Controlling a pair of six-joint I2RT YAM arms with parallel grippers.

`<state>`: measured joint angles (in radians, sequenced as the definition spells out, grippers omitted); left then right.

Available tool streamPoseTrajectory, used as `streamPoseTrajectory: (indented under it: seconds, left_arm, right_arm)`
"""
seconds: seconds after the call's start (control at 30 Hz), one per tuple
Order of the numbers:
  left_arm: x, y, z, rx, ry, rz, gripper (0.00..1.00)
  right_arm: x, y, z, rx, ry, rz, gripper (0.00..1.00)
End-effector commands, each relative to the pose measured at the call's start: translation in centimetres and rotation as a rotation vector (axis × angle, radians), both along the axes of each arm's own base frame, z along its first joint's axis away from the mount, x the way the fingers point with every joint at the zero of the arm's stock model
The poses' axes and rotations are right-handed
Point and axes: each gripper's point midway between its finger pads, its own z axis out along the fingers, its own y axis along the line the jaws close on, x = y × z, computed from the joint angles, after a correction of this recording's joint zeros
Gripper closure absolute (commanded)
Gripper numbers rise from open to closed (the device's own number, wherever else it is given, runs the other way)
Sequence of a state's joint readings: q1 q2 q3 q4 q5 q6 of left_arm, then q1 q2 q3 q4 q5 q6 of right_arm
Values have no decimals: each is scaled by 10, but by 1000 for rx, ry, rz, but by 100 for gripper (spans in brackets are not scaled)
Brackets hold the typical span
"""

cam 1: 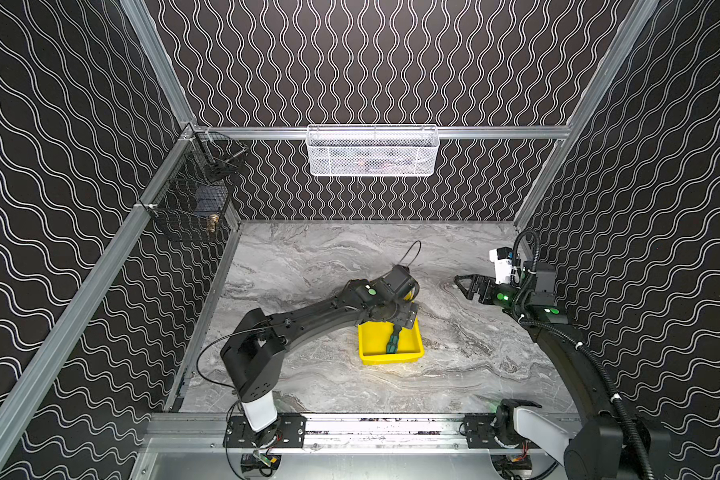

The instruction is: Put the screwdriver in the bin

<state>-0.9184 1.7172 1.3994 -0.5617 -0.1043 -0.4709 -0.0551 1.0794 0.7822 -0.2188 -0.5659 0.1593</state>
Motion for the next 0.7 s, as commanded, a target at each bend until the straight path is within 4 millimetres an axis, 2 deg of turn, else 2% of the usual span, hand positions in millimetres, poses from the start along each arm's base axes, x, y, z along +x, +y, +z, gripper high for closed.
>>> streamPoseTrajectory:
  seconds: [0.0, 0.13, 0.27, 0.37, 0.43, 0.53, 0.67]
  left_arm:
    - [15, 11, 36, 2, -145, -49, 4]
    - [32, 44, 86, -29, -305, -12, 1]
    - [49, 89, 118, -58, -396, 77, 1]
    - [61, 127, 129, -71, -439, 158, 1]
    - [66, 161, 136, -19, -495, 259, 1]
    - [68, 198, 141, 47, -564, 344, 1]
    - [72, 230, 133, 96, -584, 386, 1]
  right_arm:
    - [0, -3, 9, -28, -33, -12, 0]
    - [2, -7, 17, -33, -58, -35, 0]
    - [4, -6, 33, -13, -118, -44, 1]
    - [7, -11, 50, 4, -188, -93, 1]
    - [10, -19, 60, 7, -226, -148, 1]
    - [10, -27, 76, -21, -283, -193, 0]
    - [8, -44, 90, -57, -355, -294, 0]
